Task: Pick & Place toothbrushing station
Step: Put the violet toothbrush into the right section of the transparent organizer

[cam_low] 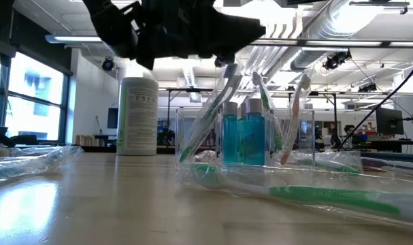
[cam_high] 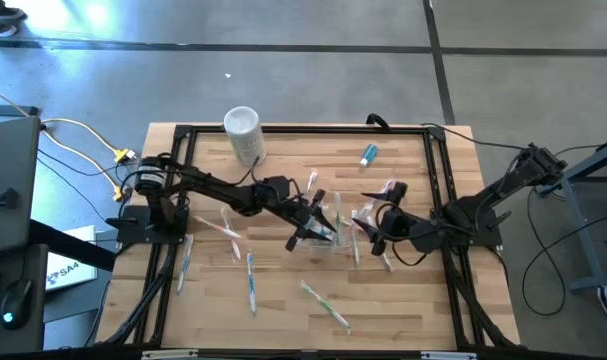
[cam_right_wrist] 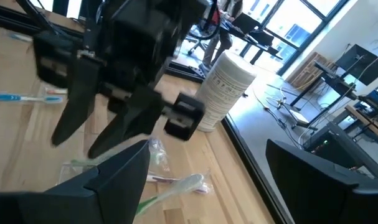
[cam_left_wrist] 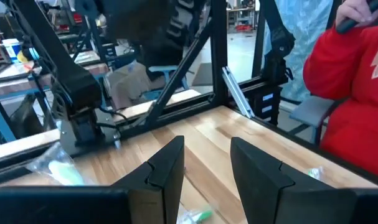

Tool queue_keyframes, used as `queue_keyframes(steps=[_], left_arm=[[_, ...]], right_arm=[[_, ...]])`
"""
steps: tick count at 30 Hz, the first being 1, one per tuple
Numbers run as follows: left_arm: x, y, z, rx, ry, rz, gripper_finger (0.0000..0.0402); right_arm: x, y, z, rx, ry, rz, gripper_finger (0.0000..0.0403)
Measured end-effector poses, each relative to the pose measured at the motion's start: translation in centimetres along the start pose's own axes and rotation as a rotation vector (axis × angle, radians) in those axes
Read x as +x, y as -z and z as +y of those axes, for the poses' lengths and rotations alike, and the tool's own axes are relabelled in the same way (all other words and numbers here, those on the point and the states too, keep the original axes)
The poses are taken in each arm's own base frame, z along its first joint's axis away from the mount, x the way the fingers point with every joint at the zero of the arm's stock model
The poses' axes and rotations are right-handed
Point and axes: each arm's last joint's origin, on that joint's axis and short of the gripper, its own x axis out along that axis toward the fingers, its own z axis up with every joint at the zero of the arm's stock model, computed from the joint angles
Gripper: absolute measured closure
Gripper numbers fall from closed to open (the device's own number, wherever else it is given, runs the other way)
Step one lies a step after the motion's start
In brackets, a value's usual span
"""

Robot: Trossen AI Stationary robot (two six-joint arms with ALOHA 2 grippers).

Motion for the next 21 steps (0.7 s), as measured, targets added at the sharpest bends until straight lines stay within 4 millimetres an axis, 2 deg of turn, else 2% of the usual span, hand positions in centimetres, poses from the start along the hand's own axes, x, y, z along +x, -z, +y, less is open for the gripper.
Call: queue_keyframes(steps=[9, 14, 17, 21], left_arm=[[-1.6, -3.3, -0.4, 0.032, -0.048, 0.059, 0.0275], [-2.3, -4.9, -1.7, 0.07, -0.114, 0.15, 0.0275], [-2.7, -5.8, -2.9, 0.074, -0.13, 0.201, 0.0275], [-3.1, -6.5, -4.4, 0.063, -0.147, 0.272, 0.0275]], right_arm=[[-1.7, -0.1, 0.3, -0.012, 0.069, -0.024, 0.0089], [-3.2, 0.3, 0.0, 0.073, 0.094, -0.026, 0.0089], [-4.2, 1.0, -0.3, 0.153, -0.008, 0.003, 0.0089], [-5.2, 2.6, -0.5, 0.265, -0.333, 0.179, 0.0089]])
